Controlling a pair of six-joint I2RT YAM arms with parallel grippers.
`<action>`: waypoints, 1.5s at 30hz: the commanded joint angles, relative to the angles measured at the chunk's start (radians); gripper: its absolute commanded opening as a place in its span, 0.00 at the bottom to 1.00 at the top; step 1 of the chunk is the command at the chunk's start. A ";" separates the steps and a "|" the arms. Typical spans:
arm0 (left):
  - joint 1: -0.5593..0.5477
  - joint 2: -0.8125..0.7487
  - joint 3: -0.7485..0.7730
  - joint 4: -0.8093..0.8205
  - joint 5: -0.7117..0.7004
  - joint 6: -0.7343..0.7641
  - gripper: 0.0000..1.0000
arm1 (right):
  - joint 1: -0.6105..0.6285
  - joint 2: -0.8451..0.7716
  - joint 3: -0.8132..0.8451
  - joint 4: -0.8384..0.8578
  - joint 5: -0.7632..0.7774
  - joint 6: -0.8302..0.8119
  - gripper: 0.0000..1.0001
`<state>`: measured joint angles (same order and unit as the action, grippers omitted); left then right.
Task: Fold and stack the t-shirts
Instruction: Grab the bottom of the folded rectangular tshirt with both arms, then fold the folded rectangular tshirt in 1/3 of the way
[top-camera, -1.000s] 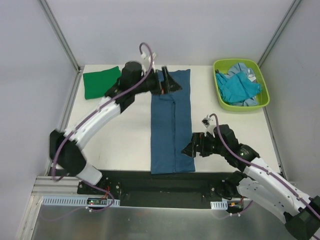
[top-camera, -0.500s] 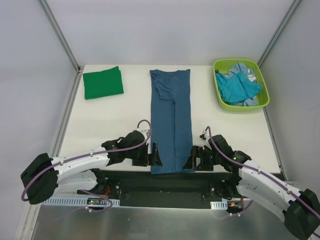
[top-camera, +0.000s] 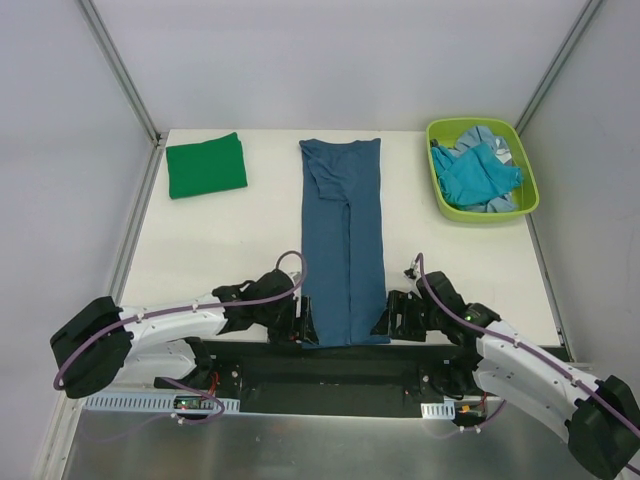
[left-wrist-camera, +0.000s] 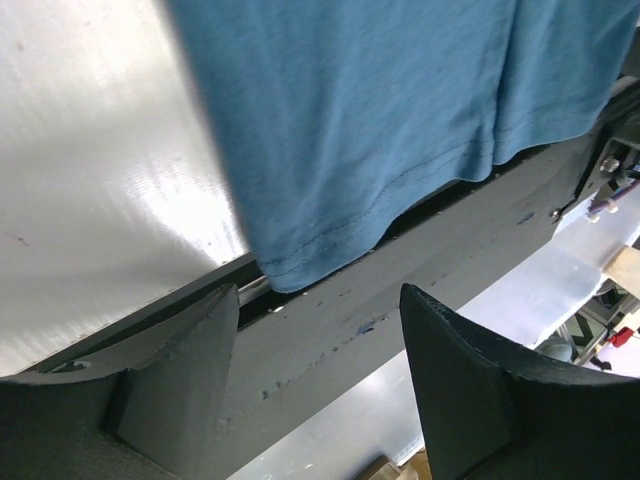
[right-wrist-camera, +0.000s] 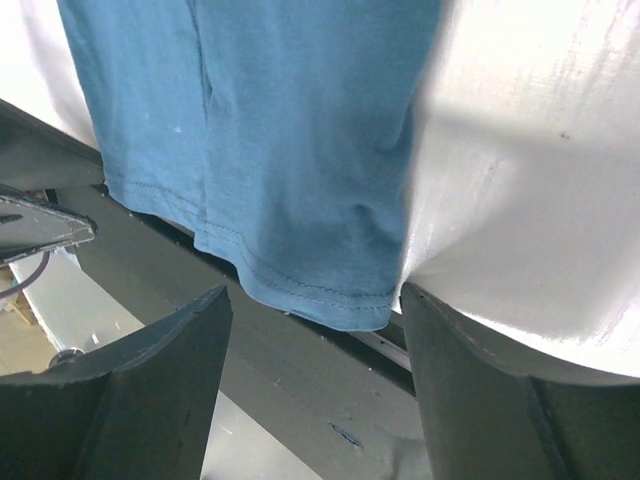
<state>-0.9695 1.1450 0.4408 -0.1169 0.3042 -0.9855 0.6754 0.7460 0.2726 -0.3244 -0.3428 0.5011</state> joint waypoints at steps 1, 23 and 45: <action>-0.009 0.015 -0.024 0.002 -0.016 -0.041 0.63 | -0.004 0.033 -0.018 -0.002 0.056 0.016 0.69; -0.009 0.102 0.050 0.006 -0.051 -0.022 0.00 | -0.004 0.105 -0.035 0.045 -0.027 -0.001 0.04; 0.274 0.076 0.289 0.083 -0.149 0.283 0.00 | -0.083 0.208 0.381 0.137 0.320 -0.180 0.00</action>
<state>-0.7567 1.1580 0.6373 -0.0856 0.1486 -0.8150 0.6235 0.8890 0.5583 -0.2798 -0.1452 0.3866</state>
